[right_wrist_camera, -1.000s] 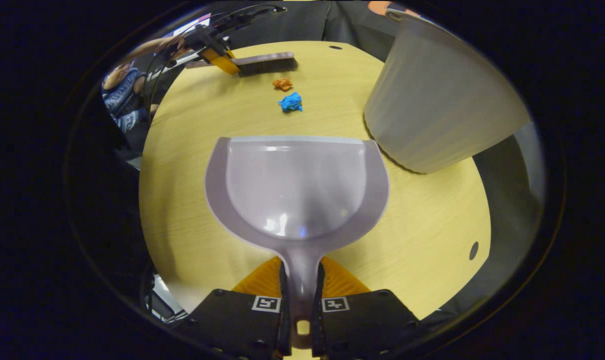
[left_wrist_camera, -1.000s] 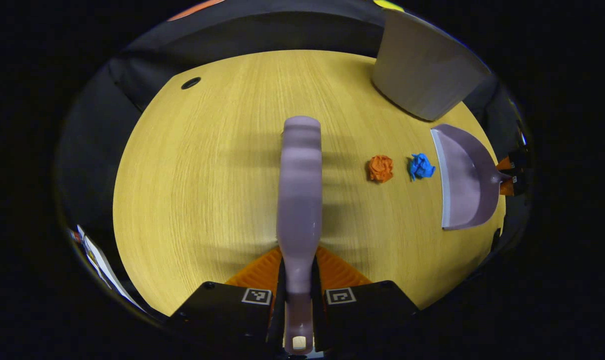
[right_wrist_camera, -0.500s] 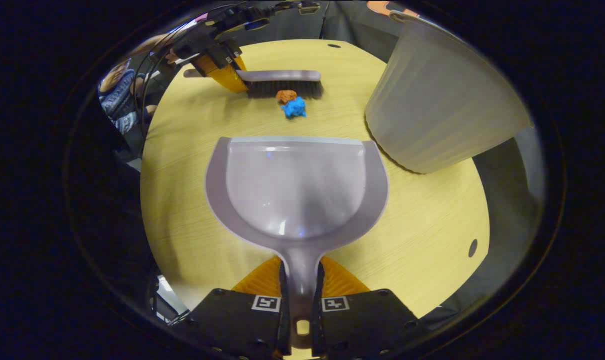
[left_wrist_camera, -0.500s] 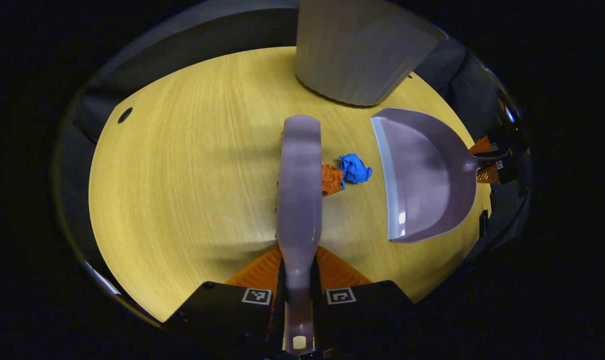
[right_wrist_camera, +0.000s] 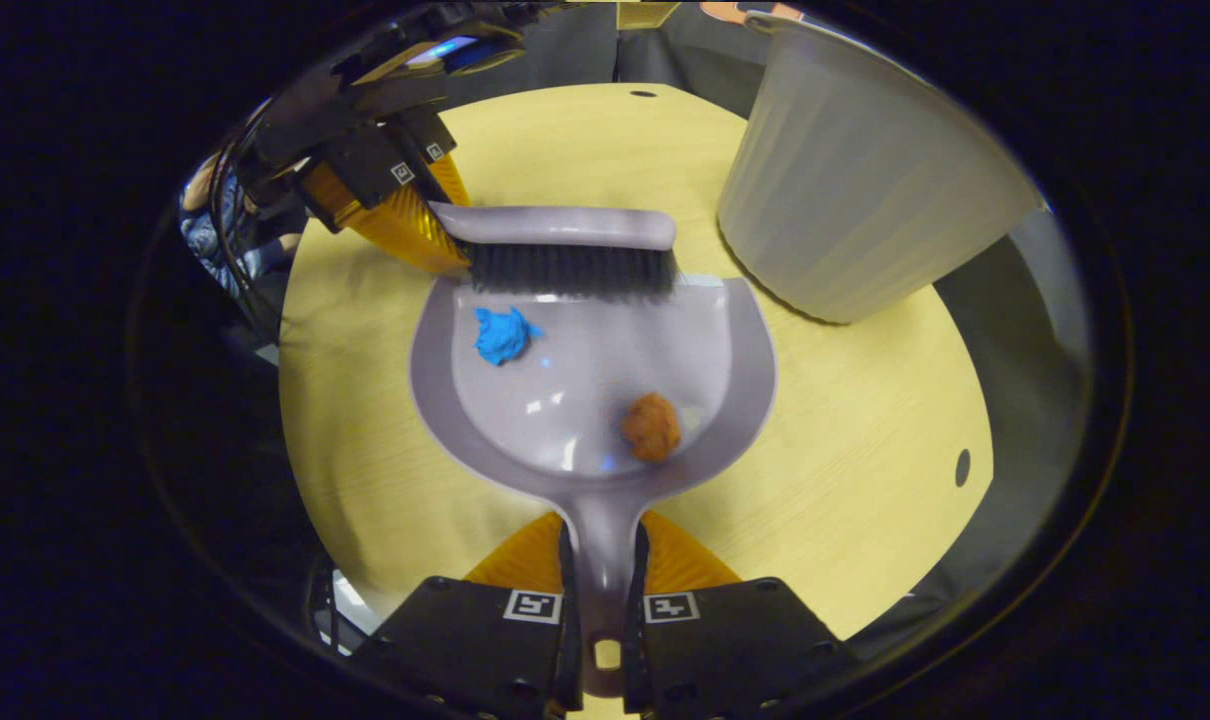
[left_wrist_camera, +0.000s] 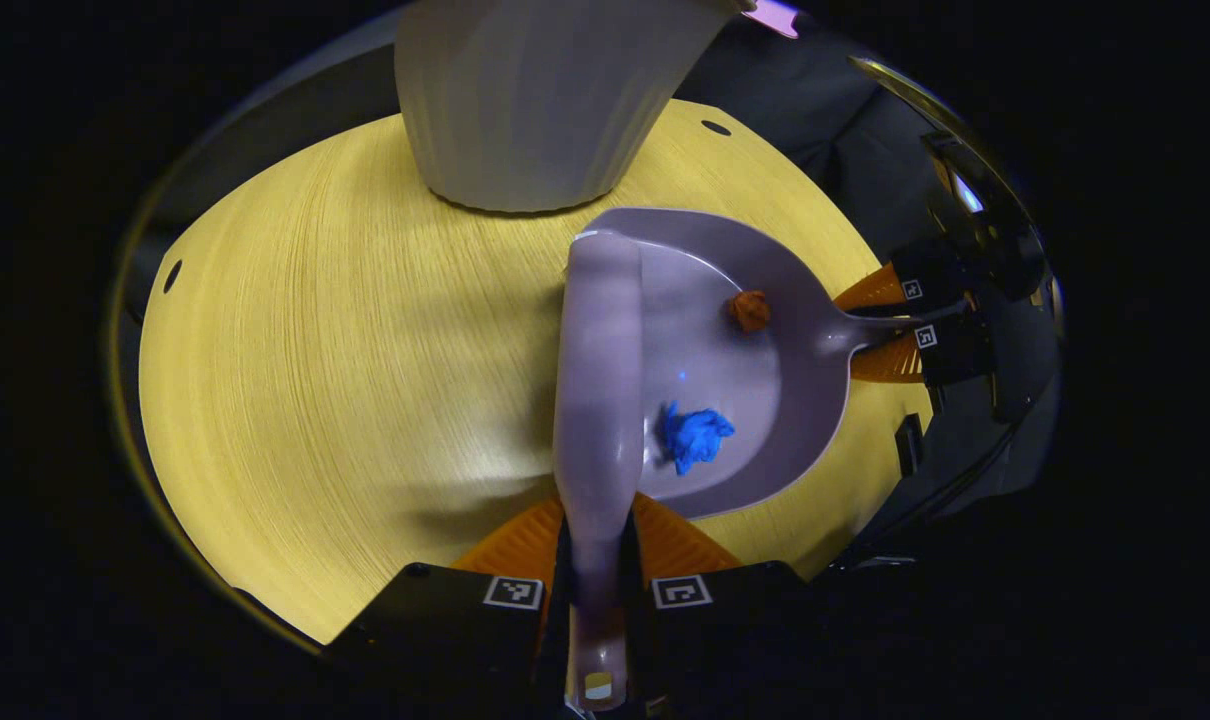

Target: Pick up the small broom and dustpan from the desktop, sweep the trash into the dustpan with the broom, and then empty the trash into the garbage bin.

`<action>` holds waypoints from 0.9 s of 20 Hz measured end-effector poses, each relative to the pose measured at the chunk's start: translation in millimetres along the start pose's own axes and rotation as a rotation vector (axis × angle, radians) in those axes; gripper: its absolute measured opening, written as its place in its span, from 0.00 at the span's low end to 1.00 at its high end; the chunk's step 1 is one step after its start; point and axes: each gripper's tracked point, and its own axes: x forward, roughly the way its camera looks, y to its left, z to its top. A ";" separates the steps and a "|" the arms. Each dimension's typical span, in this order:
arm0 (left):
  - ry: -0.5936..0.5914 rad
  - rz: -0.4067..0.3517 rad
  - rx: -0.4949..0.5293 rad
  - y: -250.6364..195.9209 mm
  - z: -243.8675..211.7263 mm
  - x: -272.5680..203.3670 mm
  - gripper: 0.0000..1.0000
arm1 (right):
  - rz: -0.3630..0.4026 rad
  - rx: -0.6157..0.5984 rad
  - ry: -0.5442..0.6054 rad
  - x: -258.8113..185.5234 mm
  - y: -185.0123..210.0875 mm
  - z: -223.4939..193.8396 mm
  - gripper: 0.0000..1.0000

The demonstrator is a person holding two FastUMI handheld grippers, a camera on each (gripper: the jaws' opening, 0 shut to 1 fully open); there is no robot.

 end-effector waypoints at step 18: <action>-0.050 0.206 -0.374 113.0 -72.8 -84.9 0.26 | -0.167 0.608 -0.107 6.0 12.7 -14.1 0.15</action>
